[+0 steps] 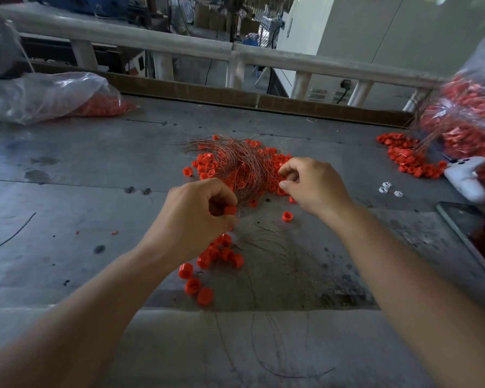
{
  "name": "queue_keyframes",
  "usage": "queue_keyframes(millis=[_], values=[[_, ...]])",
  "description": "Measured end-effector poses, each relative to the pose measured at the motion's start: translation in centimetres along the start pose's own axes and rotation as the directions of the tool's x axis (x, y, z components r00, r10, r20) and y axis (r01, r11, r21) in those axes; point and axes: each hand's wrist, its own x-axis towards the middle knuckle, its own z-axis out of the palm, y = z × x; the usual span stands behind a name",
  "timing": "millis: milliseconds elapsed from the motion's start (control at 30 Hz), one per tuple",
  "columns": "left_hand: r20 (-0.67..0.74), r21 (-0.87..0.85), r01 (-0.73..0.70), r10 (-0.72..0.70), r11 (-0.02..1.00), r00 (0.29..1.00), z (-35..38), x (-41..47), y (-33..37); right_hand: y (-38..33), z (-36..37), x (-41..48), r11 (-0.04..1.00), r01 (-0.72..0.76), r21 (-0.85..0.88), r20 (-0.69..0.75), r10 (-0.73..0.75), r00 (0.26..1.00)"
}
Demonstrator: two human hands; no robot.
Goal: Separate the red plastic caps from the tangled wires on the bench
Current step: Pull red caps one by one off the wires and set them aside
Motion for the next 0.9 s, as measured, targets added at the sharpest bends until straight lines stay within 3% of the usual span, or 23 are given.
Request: queue_keyframes(millis=[100, 233, 367, 500, 600, 767, 900], values=[[0.003, -0.002, 0.009, -0.009, 1.0, 1.0, -0.1, 0.0, 0.0, -0.2, 0.9, 0.8, 1.0, -0.003, -0.017, 0.011, 0.003, 1.0], [0.01, -0.007, 0.005, -0.005, 1.0, 1.0, -0.1, 0.0, 0.0, -0.2, 1.9, 0.7, 0.999, 0.038, 0.034, -0.097, -0.034, 0.995], [0.022, -0.01, -0.005, 0.005, 1.0, 1.0, -0.2, 0.0, 0.0, -0.1, 0.7, 0.1, 0.966, 0.059, 0.252, -0.217, -0.003, 0.976], [0.018, -0.028, -0.01, 0.01, 1.0, 1.0, -0.2, -0.1, 0.2, -0.8, -2.1, -0.3, 0.844, 0.102, 0.527, -0.258, 0.045, 0.965], [-0.002, -0.011, -0.089, 0.089, 0.996, 0.996, -0.4, -0.3, 0.8, -2.4, -3.3, -1.7, 0.757, 0.181, 0.628, -0.201, -0.067, 0.977], [-0.003, -0.028, -0.25, 0.25, 0.968, 0.968, -0.6, -0.6, 1.5, -5.3, -3.5, -3.5, 0.736, 0.234, 0.635, -0.027, -0.282, 0.959], [0.077, 0.022, -0.3, 0.297, 0.954, 0.952, -0.2, -0.6, 1.2, -6.1, -3.5, -4.1, 0.636, 0.216, 0.741, 0.002, -0.324, 0.946]])
